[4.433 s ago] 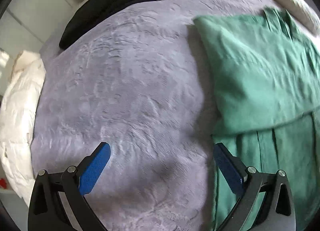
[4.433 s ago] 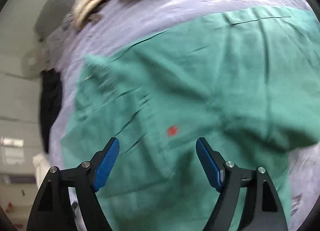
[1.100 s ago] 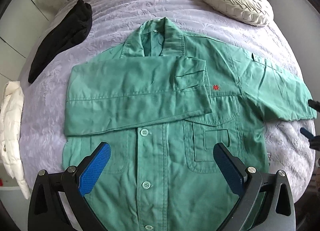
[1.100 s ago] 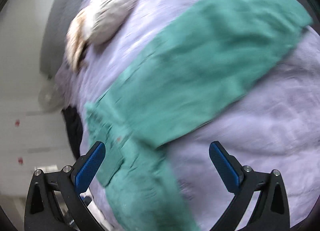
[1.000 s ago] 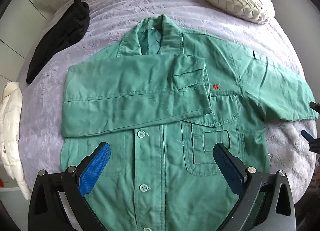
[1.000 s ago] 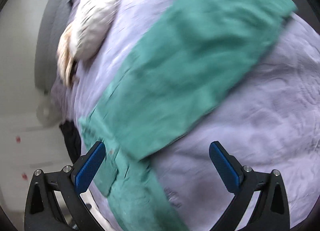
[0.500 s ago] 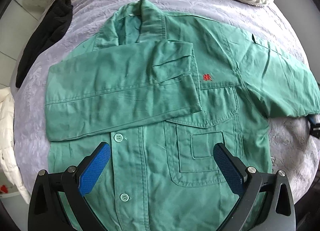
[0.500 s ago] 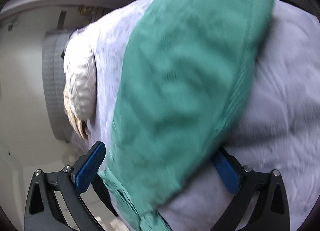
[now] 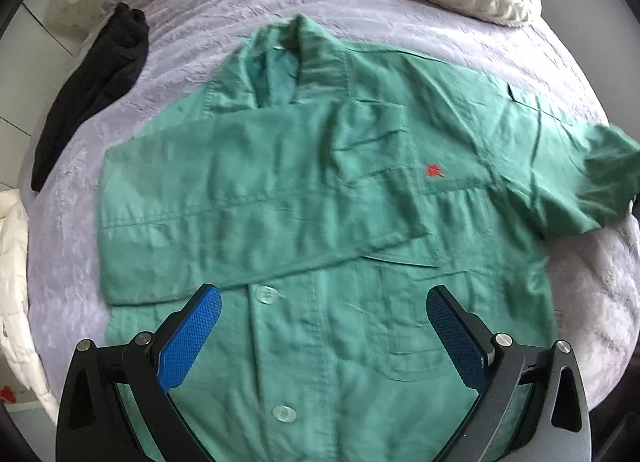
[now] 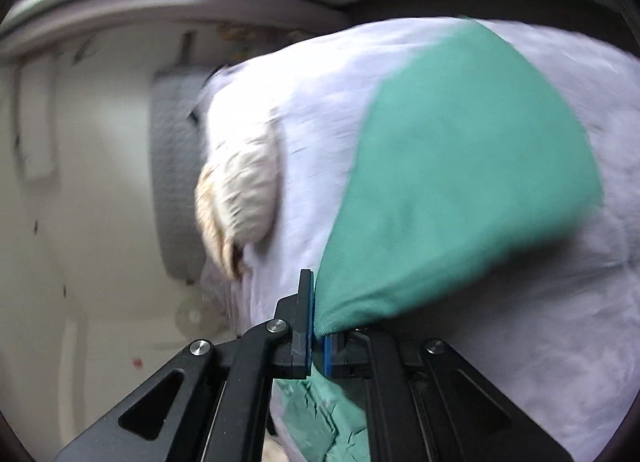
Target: Fold large clothes
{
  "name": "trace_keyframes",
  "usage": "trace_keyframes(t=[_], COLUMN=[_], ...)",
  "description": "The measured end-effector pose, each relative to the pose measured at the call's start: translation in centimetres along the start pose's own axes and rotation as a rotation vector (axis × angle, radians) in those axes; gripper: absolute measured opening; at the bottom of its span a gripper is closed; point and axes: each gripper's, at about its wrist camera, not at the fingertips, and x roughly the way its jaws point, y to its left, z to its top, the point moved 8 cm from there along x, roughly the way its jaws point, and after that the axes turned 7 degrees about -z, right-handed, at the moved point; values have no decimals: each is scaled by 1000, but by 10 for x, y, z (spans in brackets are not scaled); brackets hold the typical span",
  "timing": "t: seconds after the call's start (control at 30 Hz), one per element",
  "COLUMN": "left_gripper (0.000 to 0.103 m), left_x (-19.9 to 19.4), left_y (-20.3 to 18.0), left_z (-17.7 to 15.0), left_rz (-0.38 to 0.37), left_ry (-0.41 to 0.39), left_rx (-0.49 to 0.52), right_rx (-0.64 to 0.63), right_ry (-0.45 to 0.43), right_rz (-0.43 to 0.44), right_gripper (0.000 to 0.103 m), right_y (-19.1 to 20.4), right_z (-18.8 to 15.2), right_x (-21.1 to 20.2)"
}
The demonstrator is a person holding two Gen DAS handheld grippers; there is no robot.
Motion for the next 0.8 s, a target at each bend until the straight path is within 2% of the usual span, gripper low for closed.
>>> trace_keyframes(t=[0.13, 0.2, 0.3, 0.4, 0.5, 0.6, 0.67, 0.73, 0.77, 0.8], left_gripper=[103, 103, 103, 103, 103, 103, 103, 103, 103, 103], left_x=[1, 4, 9, 14, 19, 29, 35, 40, 42, 43], left_y=[36, 60, 97, 134, 169, 196, 209, 218, 221, 224], left_z=[0, 0, 0, -1, -4, -5, -5, -7, -8, -9], left_rz=[-5, -15, -13, 4, 17, 33, 31, 18, 13, 10], left_ry=[-22, -33, -46, -56, -71, -72, -73, -75, -76, -80], left_rx=[-16, -30, -48, -76, -118, -157, -185, -211, -217, -220], right_rx=[-221, -338, -529, -711, -853, -889, -866, -810, -776, -743], right_ry=[33, 56, 100, 184, 325, 427, 479, 514, 531, 539], right_rz=[-5, -13, -35, -82, -154, -252, -353, -423, -423, -399], right_gripper=[5, 5, 5, 5, 5, 6, 8, 10, 16, 32], right_y=[71, 107, 159, 190, 186, 154, 118, 94, 88, 86], right_z=[-43, -75, -143, -230, -328, -387, -408, -410, -410, -408], right_x=[11, 24, 57, 111, 180, 235, 266, 277, 277, 273])
